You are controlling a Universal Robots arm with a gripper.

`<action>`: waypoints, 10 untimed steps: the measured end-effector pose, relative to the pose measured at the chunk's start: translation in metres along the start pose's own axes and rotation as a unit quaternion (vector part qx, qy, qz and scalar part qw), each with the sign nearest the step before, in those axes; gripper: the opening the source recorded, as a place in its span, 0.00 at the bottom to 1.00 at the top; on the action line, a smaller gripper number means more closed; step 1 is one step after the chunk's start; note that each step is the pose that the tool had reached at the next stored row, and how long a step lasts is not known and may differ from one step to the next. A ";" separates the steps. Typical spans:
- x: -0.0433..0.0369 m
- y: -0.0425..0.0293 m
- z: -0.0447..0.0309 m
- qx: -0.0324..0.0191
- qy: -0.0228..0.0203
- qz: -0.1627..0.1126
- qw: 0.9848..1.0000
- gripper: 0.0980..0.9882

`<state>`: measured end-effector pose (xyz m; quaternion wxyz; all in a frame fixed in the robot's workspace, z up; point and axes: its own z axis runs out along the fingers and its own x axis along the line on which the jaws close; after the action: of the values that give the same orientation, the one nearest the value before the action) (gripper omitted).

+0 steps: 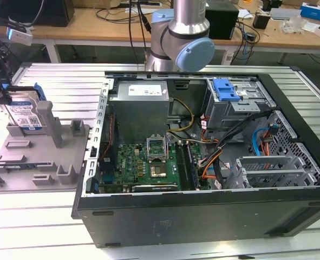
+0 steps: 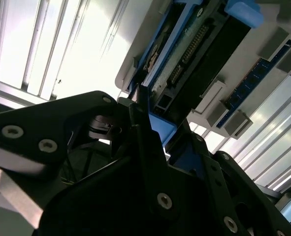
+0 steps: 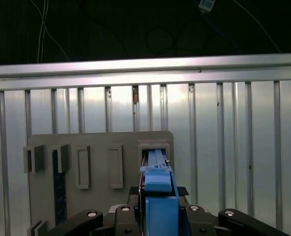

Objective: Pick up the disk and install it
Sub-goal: 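Pick up the disk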

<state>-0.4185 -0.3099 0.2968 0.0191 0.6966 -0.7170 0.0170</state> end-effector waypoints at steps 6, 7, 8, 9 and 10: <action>0.0011 -0.0001 0.0001 0.000 0.000 0.000 1.000 0.30; 0.0018 -0.0001 0.0001 0.000 -0.002 0.000 1.000 0.30; 0.0026 -0.0001 0.0002 0.000 -0.004 0.000 1.000 0.30; 0.0030 -0.0001 0.0001 0.000 -0.005 0.000 1.000 0.30; 0.0031 -0.0001 -0.0001 0.000 -0.006 0.000 1.000 0.30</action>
<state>-0.4185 -0.3130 0.2970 0.0149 0.6966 -0.7172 0.0131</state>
